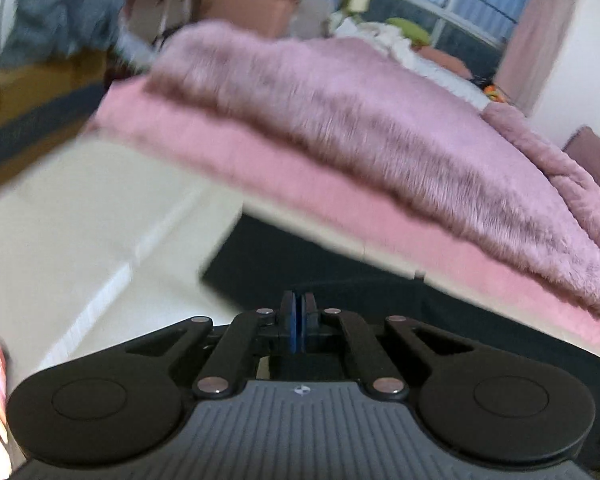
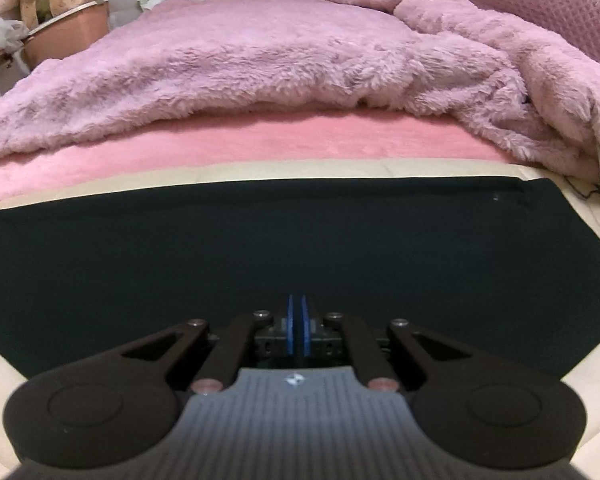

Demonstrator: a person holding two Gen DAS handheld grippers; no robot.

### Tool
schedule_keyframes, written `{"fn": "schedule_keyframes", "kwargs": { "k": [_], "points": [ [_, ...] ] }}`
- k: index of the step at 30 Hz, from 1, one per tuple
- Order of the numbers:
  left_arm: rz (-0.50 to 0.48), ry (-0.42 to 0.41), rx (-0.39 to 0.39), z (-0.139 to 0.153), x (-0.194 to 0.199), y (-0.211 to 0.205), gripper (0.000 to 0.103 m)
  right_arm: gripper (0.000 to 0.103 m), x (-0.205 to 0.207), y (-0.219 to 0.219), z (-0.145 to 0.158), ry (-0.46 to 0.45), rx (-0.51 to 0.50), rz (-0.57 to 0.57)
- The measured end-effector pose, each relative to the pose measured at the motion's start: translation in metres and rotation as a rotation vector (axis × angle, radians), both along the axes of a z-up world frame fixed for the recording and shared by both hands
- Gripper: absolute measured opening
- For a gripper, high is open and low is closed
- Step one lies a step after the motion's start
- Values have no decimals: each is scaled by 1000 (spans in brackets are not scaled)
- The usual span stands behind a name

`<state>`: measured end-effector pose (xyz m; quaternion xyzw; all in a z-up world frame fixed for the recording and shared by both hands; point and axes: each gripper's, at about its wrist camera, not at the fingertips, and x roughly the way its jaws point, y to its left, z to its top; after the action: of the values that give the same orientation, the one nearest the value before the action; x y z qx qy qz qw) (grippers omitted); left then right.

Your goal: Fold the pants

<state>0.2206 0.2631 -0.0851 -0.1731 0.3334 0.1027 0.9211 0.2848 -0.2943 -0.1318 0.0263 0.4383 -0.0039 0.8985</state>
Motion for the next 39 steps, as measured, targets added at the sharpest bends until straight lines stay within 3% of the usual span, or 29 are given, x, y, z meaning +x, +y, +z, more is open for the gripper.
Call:
{"fn": "schedule_keyframes", "kwargs": {
  "k": [6,12,15,19,22,24,28,30,31,35,37,39],
  "points": [
    [-107,74,171,28,61,27,1,1,3,-8,1,-13,-27,-29],
    [-203,209,286,0,117,42,1,1,1,-11,0,-11,-40,-35],
    [-227,274,307,-20,131,47,1,1,-2,-14,-1,-12,-39,-44],
    [-222,333,293,-44,139,52,1,1,-6,-17,-1,-11,-44,-53],
    [-169,325,305,-53,139,55,8,1,-10,-19,-2,-5,-46,-55],
    [-136,312,304,-54,135,59,18,1,-12,-19,-3,0,-46,-54],
    [-121,257,166,-42,120,75,33,1,-15,-18,-3,-1,-36,-53],
    [-126,265,106,-41,118,79,46,1,-14,-15,-2,-8,-34,-38],
    [-121,276,95,-42,120,79,47,1,-12,-13,-2,-11,-31,-32],
    [-96,298,85,-54,125,76,47,1,0,-4,-2,-17,-48,-3],
    [-88,269,90,-56,123,74,34,1,11,-2,-2,-12,-50,16],
    [-96,260,89,-55,123,72,9,3,24,1,-1,-10,-35,79]
  ]
}}
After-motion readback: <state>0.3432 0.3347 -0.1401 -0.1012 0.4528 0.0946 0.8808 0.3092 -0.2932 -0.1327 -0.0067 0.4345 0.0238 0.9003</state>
